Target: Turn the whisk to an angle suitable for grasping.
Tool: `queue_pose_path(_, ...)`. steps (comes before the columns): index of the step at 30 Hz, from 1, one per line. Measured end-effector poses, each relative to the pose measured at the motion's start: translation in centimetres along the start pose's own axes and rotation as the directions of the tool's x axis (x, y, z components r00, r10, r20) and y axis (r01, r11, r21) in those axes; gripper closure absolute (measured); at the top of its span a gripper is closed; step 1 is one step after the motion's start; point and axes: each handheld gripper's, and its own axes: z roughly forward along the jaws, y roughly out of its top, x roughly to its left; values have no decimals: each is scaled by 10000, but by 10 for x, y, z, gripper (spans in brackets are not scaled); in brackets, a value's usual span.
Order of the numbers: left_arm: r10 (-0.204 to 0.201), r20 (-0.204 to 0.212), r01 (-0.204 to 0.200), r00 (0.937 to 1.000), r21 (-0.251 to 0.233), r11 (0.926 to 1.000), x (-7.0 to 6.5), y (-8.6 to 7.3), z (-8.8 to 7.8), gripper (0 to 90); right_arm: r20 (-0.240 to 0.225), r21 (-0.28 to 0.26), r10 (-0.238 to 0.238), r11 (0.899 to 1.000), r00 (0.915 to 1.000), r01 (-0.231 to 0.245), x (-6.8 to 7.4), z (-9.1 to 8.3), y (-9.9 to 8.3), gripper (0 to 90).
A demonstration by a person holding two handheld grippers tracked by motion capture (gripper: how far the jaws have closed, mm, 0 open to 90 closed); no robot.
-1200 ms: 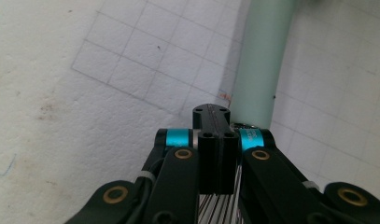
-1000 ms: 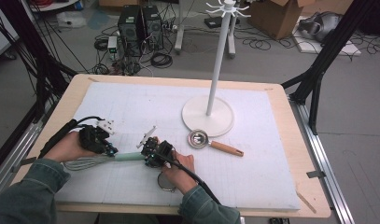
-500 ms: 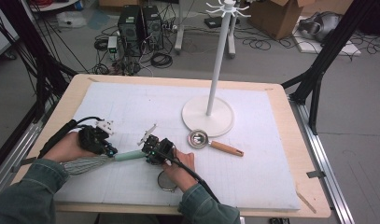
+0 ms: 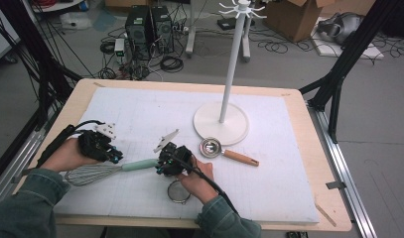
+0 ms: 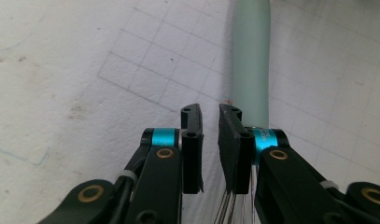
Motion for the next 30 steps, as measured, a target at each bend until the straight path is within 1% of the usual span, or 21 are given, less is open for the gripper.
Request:
queue_pose_path(1,0,-35,0,10000,-105,9999,-1,0,-1,773,-6,-170,8,9999,10000,-8,-2,-4,-2,724)
queue_pose_path(2,23,-33,-23,10000,-184,9998,-1,0,-3,769,7,-352,130,9993,9999,-130,-5,-8,-5,678)
queue_pose_path(3,-56,-1,56,10000,-305,9995,-2,0,-4,757,-37,-506,222,9985,9997,-224,-7,-13,-8,641)
queue_pose_path(4,-22,-90,19,10000,-346,9994,-2,0,-5,745,-62,-674,317,9972,9995,-320,-10,-18,-10,621)
queue_pose_path(6,104,-232,-112,9997,-368,9993,-2,0,-7,731,84,-964,497,9942,9987,-486,-15,-27,-16,532)
queue_pose_path(9,51,-307,-72,9995,-717,9974,-4,0,-12,714,32,-1382,728,9878,9973,-716,-22,-41,-24,471)
queue_pose_path(10,-51,-285,24,9996,-923,9957,-5,0,-13,708,-26,-1495,823,9854,9966,-818,-23,-45,-26,453)
queue_pose_path(11,3,-304,-33,9995,-999,9950,-5,0,-15,701,-39,-1596,846,9836,9964,-841,-26,-50,-29,438)
queue_pose_path(12,-36,-283,5,9996,-1089,9941,-6,0,-16,694,-77,-1748,882,9806,9961,-881,-29,-55,-33,419)
queue_pose_path(15,-50,-403,1,9992,-1220,9925,-5,0,-18,659,-175,-1992,1200,9725,9926,-1211,-36,-66,-40,367)
queue_pose_path(19,-110,-497,42,9987,-1360,9907,-6,0,-19,595,-62,-2292,1366,9641,9906,-1344,-43,-81,-51,329)
queue_pose_path(21,-151,-559,71,9983,-1409,9900,-6,0,-20,567,-125,-2515,1507,9563,9885,-1489,-47,-87,-56,312)
queue_pose_path(22,-206,-574,122,9981,-1433,9896,-7,0,-20,557,-136,-2571,1550,9542,9878,-1533,-49,-90,-59,305)
queue_pose_path(23,-245,-610,154,9978,-1460,9892,-7,0,-20,544,-50,-2600,1632,9524,9866,-1589,-51,-93,-62,297)
queue_pose_path(24,-269,-589,177,9979,-1524,9882,-7,0,-20,525,-17,-2699,1709,9486,9853,-1650,-53,-95,-65,292)
queue_pose_path(25,-212,-592,118,9980,-1547,9879,-7,0,-21,523,-40,-2747,1823,9452,9832,-1764,-55,-97,-69,284)
queue_pose_path(28,-303,-647,190,9974,-1695,9853,-8,-1,-23,497,67,-2777,2061,9404,9785,-1962,-59,-104,-80,266)
queue_pose_path(29,-257,-652,144,9975,-1677,9857,-8,-1,-24,488,109,-2830,2095,9385,9778,-1979,-61,-106,-84,264)
queue_pose_path(30,-288,-687,164,9972,-1748,9845,-9,0,-24,474,83,-2842,2132,9372,9770,-2021,-62,-108,-87,264)
